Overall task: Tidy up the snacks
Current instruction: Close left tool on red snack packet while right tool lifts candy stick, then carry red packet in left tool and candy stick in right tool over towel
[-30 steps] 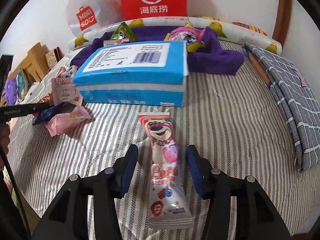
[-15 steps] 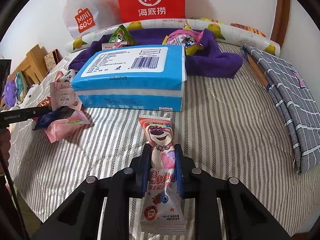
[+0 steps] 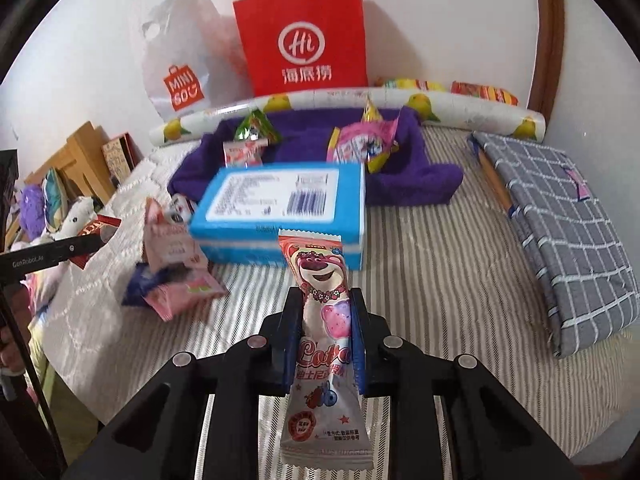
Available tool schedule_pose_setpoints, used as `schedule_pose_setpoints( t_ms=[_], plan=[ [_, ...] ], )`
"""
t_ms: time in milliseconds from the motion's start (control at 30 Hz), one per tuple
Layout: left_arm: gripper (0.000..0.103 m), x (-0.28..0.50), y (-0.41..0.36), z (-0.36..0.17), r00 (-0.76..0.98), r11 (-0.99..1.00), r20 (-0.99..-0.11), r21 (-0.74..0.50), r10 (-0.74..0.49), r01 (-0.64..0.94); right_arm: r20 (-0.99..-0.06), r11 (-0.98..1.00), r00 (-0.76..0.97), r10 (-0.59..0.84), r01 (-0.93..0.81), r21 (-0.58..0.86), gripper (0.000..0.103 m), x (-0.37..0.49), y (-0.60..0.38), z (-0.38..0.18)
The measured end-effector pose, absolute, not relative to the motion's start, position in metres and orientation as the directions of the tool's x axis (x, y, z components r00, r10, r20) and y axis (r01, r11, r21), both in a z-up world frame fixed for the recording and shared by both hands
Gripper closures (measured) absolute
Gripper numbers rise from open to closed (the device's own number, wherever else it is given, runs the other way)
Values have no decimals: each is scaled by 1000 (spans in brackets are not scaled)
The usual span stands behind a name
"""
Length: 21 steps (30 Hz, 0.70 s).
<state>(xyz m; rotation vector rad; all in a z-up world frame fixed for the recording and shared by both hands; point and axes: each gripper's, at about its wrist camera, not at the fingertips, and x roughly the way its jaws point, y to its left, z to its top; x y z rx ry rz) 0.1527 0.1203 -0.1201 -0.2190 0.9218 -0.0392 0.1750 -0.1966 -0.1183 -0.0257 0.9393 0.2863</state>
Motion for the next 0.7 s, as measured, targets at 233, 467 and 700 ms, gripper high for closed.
schedule_pose_setpoints(
  t_ms=[233, 467, 700],
  plan=[
    [56, 164, 105, -88, 645, 974, -748, -224, -156, -23, -771, 963, 593, 232, -249, 99, 81, 191, -201, -84],
    [56, 185, 92, -68, 663, 975, -729, -223, -169, 3, -748, 956, 614, 251, -278, 93, 81, 214, -196, -58],
    [56, 213, 92, -56, 668, 974, -725, -228, -168, -3, -733, 944, 615, 289, -309, 113, 81, 251, -186, -41]
  ],
)
